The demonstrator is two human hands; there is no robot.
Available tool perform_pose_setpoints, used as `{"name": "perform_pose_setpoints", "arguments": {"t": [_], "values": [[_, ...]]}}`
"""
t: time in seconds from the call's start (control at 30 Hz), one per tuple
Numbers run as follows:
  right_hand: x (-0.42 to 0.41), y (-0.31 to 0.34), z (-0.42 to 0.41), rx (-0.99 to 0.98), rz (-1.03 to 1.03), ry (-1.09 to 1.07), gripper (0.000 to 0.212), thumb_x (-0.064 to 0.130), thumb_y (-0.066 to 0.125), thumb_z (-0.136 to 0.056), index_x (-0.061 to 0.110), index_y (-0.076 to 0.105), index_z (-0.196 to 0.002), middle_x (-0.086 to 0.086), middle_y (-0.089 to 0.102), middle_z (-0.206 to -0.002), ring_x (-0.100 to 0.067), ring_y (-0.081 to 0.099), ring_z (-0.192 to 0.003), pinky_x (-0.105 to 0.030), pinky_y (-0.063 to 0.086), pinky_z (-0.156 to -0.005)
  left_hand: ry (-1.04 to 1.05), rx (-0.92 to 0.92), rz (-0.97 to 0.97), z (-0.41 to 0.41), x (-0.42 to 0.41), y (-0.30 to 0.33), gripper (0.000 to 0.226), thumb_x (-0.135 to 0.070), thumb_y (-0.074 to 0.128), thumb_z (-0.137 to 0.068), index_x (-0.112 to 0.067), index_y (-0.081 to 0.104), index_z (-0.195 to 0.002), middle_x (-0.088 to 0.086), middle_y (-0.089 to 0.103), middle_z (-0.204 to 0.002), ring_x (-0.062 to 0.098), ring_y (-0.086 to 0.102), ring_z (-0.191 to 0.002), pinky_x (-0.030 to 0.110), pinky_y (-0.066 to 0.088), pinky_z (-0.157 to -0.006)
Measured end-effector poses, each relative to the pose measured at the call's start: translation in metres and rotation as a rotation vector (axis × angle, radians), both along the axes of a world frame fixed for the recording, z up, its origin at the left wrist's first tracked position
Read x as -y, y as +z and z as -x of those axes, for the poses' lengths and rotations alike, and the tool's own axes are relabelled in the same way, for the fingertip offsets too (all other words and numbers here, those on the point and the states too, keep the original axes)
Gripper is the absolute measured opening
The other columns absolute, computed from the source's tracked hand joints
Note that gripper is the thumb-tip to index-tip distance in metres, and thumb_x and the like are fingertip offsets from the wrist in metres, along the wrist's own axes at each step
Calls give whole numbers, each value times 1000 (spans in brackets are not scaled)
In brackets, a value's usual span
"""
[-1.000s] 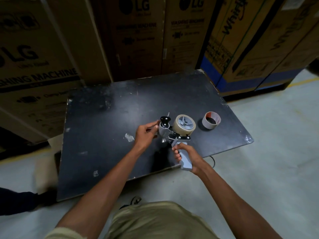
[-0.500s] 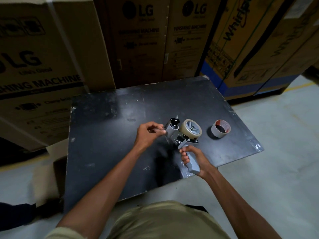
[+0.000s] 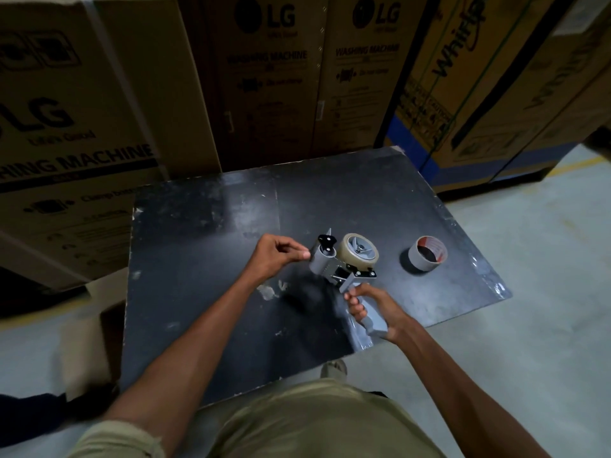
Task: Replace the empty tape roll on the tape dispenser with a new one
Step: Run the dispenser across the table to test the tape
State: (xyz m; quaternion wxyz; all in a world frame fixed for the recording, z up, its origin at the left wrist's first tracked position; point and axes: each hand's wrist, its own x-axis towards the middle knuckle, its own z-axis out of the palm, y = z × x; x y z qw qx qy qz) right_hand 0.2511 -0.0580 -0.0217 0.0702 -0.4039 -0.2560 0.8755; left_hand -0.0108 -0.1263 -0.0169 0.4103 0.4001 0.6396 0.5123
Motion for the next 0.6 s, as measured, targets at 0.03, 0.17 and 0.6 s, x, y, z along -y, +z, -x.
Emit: {"name": "perform_pose_setpoints", "arguments": {"t": [0.03,0.17,0.6], "values": [[-3,-1,0,2,7,8,10,10,60,-87,4,65,-80,-1,55,-64,-6,51,-46,-14,45,-41,-10,-6,0,3,-1,0,20,-20,88,-66,-13,80,-84,14,77,-81,26,70,-77,41,57,-85],[-19,-2,3,20,-6,62,7,9,66,-84,2,66,-83,-2,56,-67,-6,52,-48,-14,46,-42,-28,-45,-8,12,-5,-1,22,-32,88,-62,-21,81,-80,11,77,-77,19,67,-69,31,56,-73],[-65,-22,7,53,52,117,6,8,66,-86,5,66,-81,-1,58,-64,-6,56,-46,-13,49,-42,87,-112,9,9,-17,-23,18,-13,89,-68,-28,79,-71,-11,72,-60,-7,59,-53,8,44,-56]]}}
